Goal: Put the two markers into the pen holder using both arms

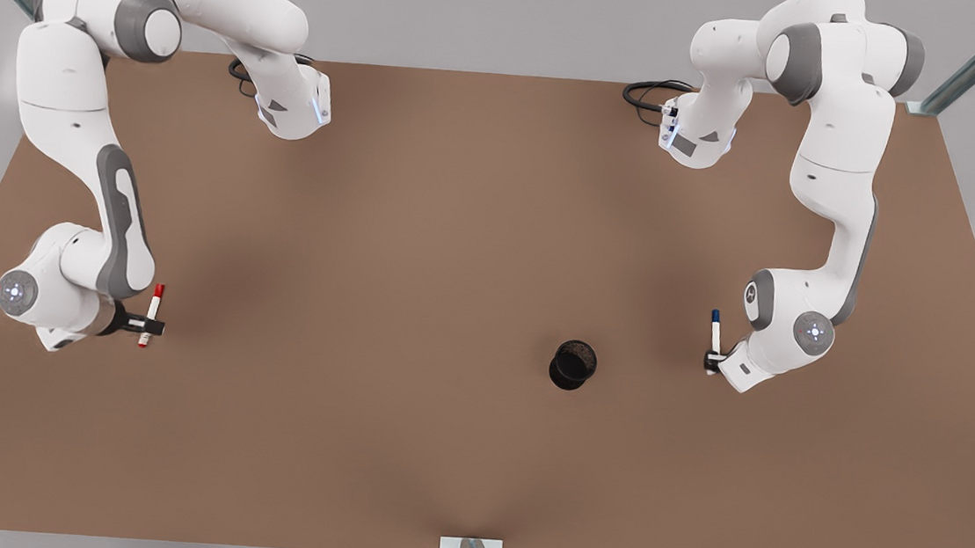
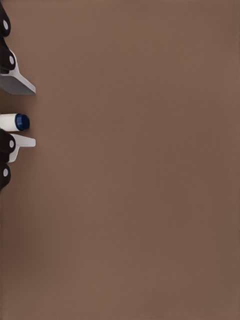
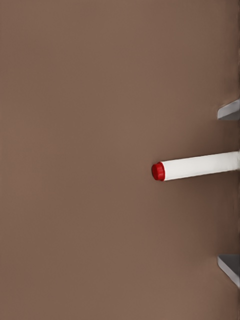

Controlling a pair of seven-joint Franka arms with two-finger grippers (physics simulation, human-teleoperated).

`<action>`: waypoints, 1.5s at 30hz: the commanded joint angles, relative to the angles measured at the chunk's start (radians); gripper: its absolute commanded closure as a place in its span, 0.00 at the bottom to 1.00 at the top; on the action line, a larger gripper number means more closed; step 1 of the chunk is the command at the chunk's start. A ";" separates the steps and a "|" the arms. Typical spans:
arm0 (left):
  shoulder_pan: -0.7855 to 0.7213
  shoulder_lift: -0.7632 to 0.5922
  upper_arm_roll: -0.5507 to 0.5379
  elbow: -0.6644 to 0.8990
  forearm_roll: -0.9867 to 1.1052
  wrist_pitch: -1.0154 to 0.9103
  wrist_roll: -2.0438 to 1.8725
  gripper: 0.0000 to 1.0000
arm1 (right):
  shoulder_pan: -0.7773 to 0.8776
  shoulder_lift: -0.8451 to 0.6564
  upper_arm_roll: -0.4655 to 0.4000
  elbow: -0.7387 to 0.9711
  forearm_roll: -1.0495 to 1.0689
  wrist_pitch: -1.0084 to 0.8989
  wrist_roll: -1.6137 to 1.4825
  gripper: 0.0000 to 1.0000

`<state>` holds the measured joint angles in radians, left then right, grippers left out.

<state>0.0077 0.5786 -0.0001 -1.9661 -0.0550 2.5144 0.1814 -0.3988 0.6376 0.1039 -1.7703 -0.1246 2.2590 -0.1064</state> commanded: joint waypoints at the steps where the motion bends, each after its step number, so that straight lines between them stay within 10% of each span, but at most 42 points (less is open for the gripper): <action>1: 0.000 0.000 0.000 0.001 0.001 0.014 0.038 0.46 | -0.006 -0.013 0.000 -0.034 -0.027 0.120 -0.098 0.00; 5: -0.002 0.003 0.000 0.001 0.001 0.014 0.038 0.51 | -0.012 0.002 0.000 -0.040 -0.027 0.142 -0.110 0.02; 9: -0.002 0.003 0.000 0.000 0.001 0.014 0.038 0.53 | -0.011 0.008 0.000 -0.035 -0.029 0.140 -0.108 0.26; 29: -0.008 -0.031 0.000 -0.003 0.001 -0.008 -0.020 0.79 | -0.014 0.033 0.000 -0.028 -0.041 0.162 -0.110 0.41; 45: -0.077 -0.217 -0.004 0.021 0.001 -0.282 -0.183 0.79 | -0.012 0.039 0.000 -0.028 -0.041 0.169 -0.111 0.59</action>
<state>-0.0642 0.3684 -0.0042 -1.9438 -0.0394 2.2998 0.0812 -0.4110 0.6775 0.1042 -1.7982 -0.1667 2.4283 -0.2040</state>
